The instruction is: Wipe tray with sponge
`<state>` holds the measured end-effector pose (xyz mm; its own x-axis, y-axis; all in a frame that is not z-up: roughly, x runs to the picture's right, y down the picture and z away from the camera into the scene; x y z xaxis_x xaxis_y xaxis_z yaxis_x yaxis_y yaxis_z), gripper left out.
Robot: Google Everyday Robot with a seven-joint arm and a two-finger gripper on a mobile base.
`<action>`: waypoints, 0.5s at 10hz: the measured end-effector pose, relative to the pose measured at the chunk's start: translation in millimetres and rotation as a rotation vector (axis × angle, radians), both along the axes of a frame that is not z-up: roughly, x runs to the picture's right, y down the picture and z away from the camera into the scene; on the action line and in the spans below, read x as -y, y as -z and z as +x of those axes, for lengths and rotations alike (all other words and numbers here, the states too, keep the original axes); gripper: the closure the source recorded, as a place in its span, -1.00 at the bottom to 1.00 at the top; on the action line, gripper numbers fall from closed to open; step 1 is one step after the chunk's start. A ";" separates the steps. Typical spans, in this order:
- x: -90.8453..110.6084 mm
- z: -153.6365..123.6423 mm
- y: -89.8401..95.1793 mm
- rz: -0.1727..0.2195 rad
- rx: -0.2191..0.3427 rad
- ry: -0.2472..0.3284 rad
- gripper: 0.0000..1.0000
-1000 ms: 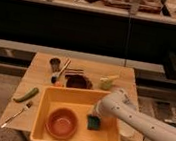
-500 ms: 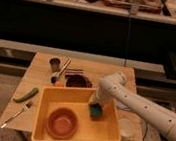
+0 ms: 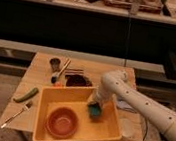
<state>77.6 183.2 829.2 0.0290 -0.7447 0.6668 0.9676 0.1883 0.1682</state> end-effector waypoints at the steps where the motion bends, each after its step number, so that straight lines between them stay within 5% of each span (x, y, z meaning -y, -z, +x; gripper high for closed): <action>1: -13.8 -3.1 6.0 -0.002 0.010 -0.006 1.00; 2: -35.3 -9.8 17.0 0.014 0.024 -0.019 1.00; 5: -46.8 -21.5 28.8 0.067 0.046 -0.030 1.00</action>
<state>56.0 230.0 800.4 0.0222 -0.7869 0.6167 0.9527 0.2036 0.2255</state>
